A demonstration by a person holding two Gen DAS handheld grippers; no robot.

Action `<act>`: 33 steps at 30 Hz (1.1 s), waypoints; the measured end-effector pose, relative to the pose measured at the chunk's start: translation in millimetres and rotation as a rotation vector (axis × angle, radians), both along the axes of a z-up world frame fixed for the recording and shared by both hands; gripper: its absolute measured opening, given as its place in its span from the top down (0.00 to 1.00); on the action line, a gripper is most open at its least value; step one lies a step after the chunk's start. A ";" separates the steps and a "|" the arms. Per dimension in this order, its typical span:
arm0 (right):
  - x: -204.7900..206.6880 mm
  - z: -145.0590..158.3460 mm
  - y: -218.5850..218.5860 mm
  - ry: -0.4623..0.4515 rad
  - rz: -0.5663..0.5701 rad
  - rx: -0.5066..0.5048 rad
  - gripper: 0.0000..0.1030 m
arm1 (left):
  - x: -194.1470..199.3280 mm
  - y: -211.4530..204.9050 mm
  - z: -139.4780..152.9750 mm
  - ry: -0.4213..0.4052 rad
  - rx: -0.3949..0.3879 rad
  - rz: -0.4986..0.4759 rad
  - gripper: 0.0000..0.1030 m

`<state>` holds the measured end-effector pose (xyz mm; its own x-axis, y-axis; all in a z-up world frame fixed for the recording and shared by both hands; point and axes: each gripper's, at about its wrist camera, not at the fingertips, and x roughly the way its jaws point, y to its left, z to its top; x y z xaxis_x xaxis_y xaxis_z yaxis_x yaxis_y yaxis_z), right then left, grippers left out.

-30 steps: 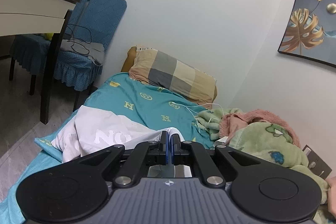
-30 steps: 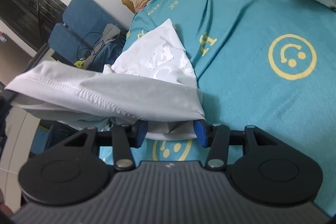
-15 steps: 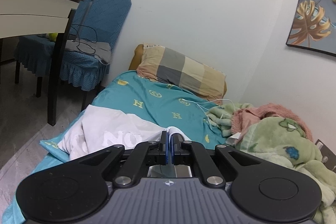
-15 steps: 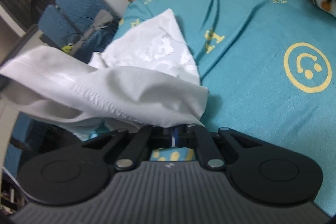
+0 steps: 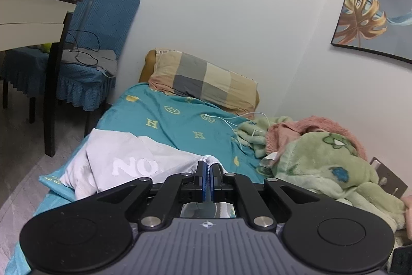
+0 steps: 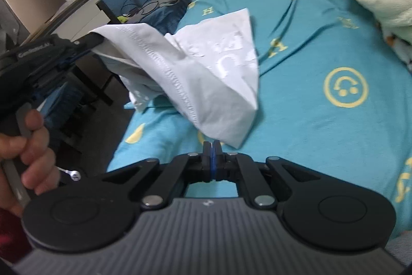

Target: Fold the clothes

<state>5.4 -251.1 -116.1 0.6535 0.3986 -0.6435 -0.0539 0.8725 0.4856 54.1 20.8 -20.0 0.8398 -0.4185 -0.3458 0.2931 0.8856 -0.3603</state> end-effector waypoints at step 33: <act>52.2 -7.9 39.9 -0.233 -0.377 -0.285 0.49 | 13.6 -10.4 -13.9 0.033 -0.006 -0.007 0.97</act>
